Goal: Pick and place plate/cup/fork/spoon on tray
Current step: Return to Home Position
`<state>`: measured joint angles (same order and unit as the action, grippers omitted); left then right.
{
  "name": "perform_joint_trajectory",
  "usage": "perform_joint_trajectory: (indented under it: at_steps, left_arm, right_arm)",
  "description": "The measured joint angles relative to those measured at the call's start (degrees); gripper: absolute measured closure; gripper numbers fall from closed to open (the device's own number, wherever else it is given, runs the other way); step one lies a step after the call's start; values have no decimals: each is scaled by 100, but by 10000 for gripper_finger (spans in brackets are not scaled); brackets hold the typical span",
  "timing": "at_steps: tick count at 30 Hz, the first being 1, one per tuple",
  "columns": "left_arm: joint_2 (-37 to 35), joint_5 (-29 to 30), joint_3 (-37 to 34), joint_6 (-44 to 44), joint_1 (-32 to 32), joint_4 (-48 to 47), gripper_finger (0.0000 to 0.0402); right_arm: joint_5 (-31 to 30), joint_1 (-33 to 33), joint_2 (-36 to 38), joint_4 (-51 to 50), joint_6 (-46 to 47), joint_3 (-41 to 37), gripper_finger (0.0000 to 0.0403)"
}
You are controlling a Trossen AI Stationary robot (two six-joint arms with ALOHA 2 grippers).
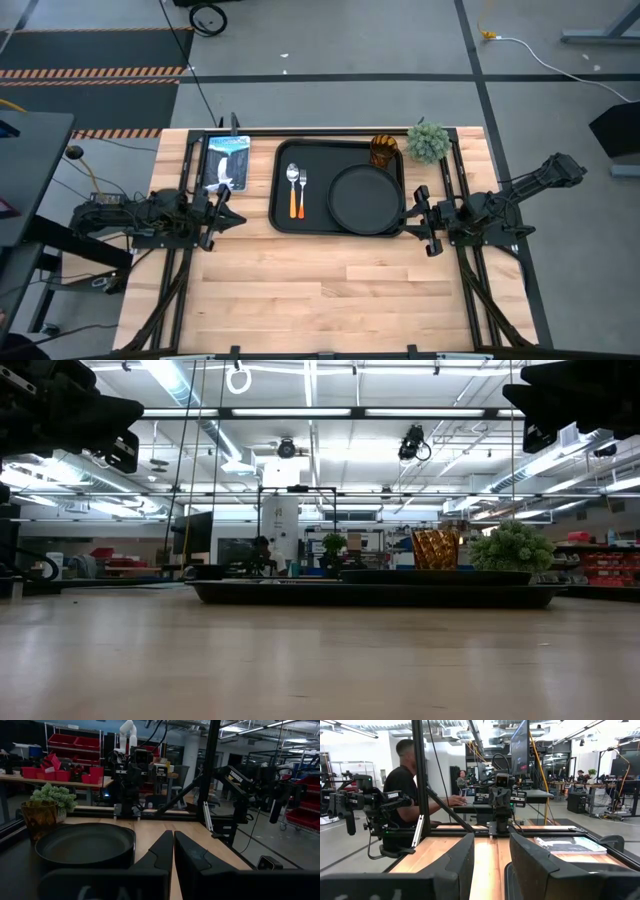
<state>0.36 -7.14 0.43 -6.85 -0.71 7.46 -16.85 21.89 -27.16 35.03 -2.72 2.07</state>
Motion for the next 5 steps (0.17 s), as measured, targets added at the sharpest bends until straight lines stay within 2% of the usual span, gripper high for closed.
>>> perform_joint_trajectory:
  at_steps: [5]
  left_arm:
    - [0, -1, 0, 0, 2, 0, 379]
  right_arm:
    - [1, 0, 0, 0, 0, 0, 271]
